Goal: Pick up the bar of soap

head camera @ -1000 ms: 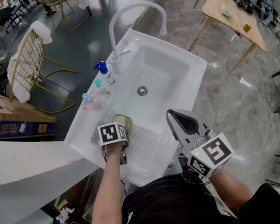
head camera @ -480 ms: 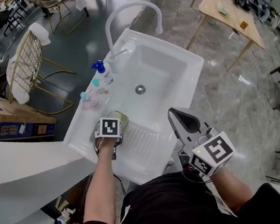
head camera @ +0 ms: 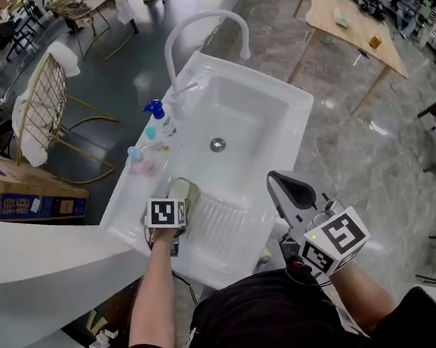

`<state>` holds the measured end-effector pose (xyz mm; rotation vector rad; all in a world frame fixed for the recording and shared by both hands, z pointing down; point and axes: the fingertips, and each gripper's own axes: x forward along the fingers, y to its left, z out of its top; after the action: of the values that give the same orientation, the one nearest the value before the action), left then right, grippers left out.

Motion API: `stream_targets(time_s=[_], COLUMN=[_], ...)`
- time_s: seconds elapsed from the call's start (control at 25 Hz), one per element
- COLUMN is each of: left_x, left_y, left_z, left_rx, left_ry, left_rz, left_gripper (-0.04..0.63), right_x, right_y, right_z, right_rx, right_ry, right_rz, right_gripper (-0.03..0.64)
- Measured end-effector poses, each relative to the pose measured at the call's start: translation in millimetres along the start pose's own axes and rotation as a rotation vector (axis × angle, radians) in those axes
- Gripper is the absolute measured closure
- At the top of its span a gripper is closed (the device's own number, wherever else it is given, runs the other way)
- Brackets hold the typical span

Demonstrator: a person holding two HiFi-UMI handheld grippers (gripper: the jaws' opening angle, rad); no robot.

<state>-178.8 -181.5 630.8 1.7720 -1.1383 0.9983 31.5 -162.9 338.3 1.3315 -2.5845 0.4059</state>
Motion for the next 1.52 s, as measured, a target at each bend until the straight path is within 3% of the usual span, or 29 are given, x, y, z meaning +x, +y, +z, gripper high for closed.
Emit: stream_targets(time_s=[0.28, 0.68, 1.0, 1.52], left_x=[-14.9, -51.0, -109.2, -232.6], left_y=[-8.0, -26.7, -48.0, -106.6], left_z=[-2.8, 11.5, 37.8, 60.5], left_rx=[0.103, 0.082, 0.027, 0.006], left_ry=[-0.106, -0.281, -0.488, -0.832], left_rz=[0.037, -0.009, -0.038, -0.037], left_gripper=[0.354, 0.356, 0.356, 0.356], right_x=[-8.3, -11.6, -17.1, -33.7], right_y=[-1.1, 2.4, 3.8, -10.3], right_z=[5.9, 2.1, 7.7, 21.7], right_rx=[-0.015, -0.013, -0.025, -0.060], right_ry=[-0.010, -0.011, -0.029, -0.078], right_rz=[-0.003, 0.017, 0.037, 0.098], right_gripper=[0.609, 0.609, 0.609, 0.609])
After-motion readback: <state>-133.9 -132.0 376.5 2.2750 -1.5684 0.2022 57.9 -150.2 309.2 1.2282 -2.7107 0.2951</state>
